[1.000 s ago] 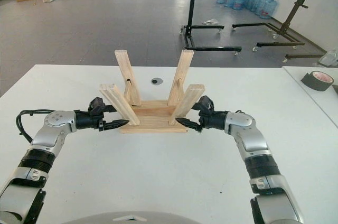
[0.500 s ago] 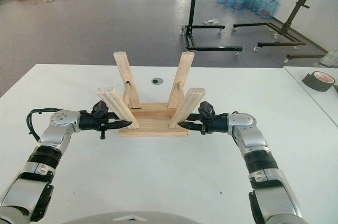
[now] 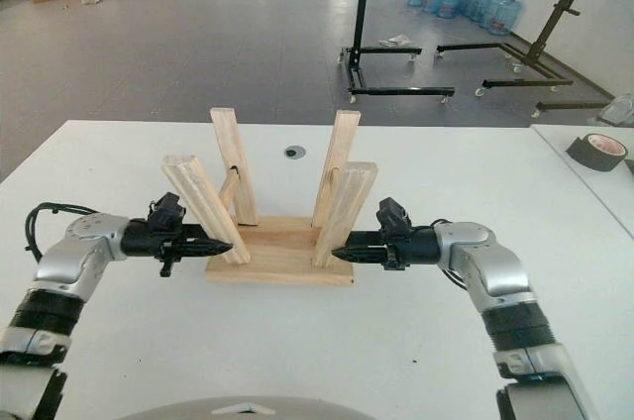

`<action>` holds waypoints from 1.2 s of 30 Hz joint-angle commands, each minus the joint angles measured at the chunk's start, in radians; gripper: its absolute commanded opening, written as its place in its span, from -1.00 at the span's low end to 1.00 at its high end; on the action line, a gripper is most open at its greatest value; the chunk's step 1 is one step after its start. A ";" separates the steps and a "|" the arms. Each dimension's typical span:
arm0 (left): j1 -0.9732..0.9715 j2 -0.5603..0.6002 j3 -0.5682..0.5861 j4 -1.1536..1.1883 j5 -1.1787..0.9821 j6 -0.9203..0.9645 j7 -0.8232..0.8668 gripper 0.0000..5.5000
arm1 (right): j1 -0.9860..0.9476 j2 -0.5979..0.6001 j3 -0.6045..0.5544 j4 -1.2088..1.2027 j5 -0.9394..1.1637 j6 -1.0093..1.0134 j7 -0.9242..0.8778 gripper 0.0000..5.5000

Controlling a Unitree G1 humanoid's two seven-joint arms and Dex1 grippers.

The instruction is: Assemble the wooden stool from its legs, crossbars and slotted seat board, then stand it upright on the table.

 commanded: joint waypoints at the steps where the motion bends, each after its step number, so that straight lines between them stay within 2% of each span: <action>1: 0.146 0.039 0.017 -0.396 -0.415 0.527 0.183 -0.57 | 0.079 -0.088 -0.065 -0.258 0.382 0.598 -0.127 -0.59; 4: 0.195 0.053 0.091 -0.448 -0.680 0.674 0.311 -0.61 | 0.096 -0.107 -0.120 -0.240 0.520 0.860 -0.173 -0.60; 6: 0.254 0.073 0.113 -0.472 -0.787 0.720 0.373 -0.62 | 0.140 -0.172 -0.127 -0.207 0.633 0.914 -0.227 -0.60; 10: 0.322 0.101 0.134 -0.482 -0.917 0.768 0.484 -0.64 | 0.192 -0.245 -0.098 -0.167 0.852 0.917 -0.379 -0.62; 14: 0.333 0.076 0.146 -0.420 -0.850 0.756 0.652 -0.64 | 0.151 -0.167 -0.079 -0.092 0.993 0.840 -0.706 -0.63; 16: 0.321 0.072 0.155 -0.383 -0.879 0.768 0.700 -0.41 | 0.135 -0.150 -0.065 -0.081 1.016 0.805 -0.819 -0.63; 17: 0.296 0.064 0.163 -0.353 -0.908 0.775 0.731 -0.37 | 0.117 -0.144 -0.054 -0.054 1.040 0.786 -0.864 -0.63; 18: 0.271 0.056 0.170 -0.326 -0.933 0.776 0.757 -0.32 | 0.100 -0.140 -0.043 -0.029 1.067 0.768 -0.906 -0.50; 24: 0.156 0.074 0.224 -0.204 -1.017 0.775 0.824 0.06 | 0.069 -0.178 -0.010 0.033 1.242 0.664 -1.083 -0.04; 28: 0.173 0.112 0.272 -0.190 -1.000 0.781 0.785 0.30 | 0.113 -0.223 -0.050 0.009 1.325 0.616 -1.099 0.25; 32: 0.216 0.147 0.304 -0.196 -0.978 0.794 0.723 0.54 | 0.141 -0.217 -0.087 -0.041 1.338 0.569 -1.079 0.52; 33: 0.224 0.156 0.315 -0.195 -0.962 0.786 0.705 0.61 | 0.144 -0.209 -0.102 -0.055 1.323 0.551 -1.072 0.55; 36: 0.222 0.150 0.335 -0.184 -0.908 0.746 0.675 0.61 | 0.149 -0.183 -0.138 -0.080 1.246 0.510 -1.034 0.55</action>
